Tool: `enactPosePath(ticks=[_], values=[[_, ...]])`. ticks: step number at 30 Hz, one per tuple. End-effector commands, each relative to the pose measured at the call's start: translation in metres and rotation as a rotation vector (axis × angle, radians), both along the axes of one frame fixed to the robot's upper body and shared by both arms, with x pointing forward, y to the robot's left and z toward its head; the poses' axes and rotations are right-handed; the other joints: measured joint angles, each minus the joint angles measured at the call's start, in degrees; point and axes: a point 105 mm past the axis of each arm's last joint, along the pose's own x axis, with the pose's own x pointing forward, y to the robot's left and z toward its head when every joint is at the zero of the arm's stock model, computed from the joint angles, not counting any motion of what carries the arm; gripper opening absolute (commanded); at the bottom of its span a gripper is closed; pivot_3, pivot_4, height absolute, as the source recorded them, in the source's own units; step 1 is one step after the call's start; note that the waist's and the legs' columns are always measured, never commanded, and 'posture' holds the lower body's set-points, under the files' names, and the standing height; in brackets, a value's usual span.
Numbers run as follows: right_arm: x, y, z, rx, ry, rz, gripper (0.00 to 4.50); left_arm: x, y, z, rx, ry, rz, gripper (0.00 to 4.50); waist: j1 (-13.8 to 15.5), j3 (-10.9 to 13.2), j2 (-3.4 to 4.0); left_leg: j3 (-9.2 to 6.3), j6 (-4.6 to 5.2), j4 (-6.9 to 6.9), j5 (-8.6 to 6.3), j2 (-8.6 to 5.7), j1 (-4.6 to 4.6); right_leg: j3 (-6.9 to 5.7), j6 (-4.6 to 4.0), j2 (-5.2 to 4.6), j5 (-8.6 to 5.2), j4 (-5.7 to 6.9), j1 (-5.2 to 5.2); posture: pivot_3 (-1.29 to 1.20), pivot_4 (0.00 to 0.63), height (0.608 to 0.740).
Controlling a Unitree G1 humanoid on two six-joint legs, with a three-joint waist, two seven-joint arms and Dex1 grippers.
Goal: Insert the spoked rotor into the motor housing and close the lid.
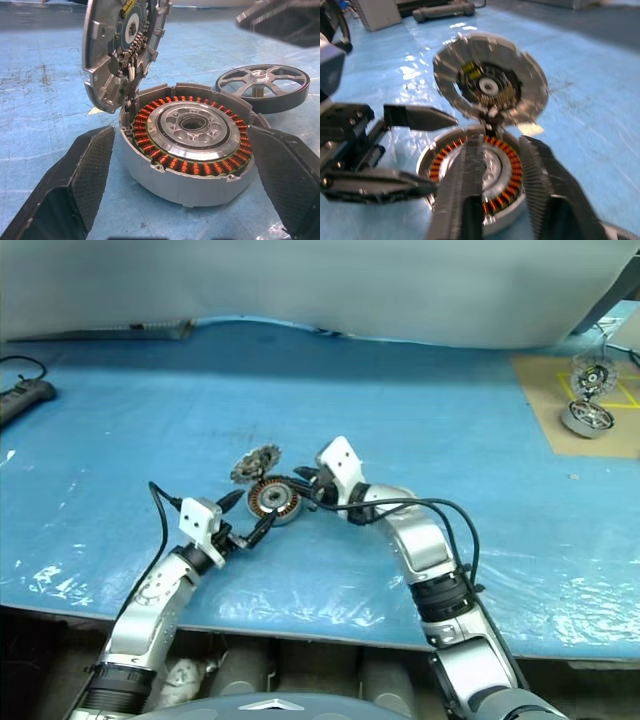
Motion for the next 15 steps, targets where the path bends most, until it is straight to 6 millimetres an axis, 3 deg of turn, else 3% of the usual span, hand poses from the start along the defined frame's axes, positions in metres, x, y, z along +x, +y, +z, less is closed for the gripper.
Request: enactPosePath(ticks=[1, 9, 15], values=[[-0.005, 0.004, 0.008, 0.024, -0.032, 0.015, 0.02, -0.004, -0.001, 0.013, 0.005, -0.048, -0.011, 4.50, -0.24, 0.00, 0.00, 0.00, 0.00, 0.00, 0.00, 0.00, 0.00, 0.01, 0.00, 0.00, 0.00, 0.00, -0.02, 0.00, 0.150, 0.740], [-0.008, 0.005, -0.016, -0.016, 0.019, 0.009, 0.02, -0.013, -0.013, 0.002, -0.058, 0.025, -0.057, 4.50, -0.14, 0.00, 0.00, 0.01, 0.00, 0.00, 0.00, -0.02, -0.01, 0.01, -0.01, -0.01, -0.01, -0.01, 0.00, 0.00, 0.150, 0.740], [-0.010, 0.006, -0.021, -0.023, 0.026, 0.020, 0.02, -0.017, -0.014, -0.008, -0.011, 0.042, -0.048, 4.50, 0.32, 0.00, 0.00, 0.00, 0.00, -0.01, 0.00, -0.02, -0.02, 0.01, -0.07, -0.02, -0.04, -0.03, -0.01, 0.00, 0.150, 0.740]])
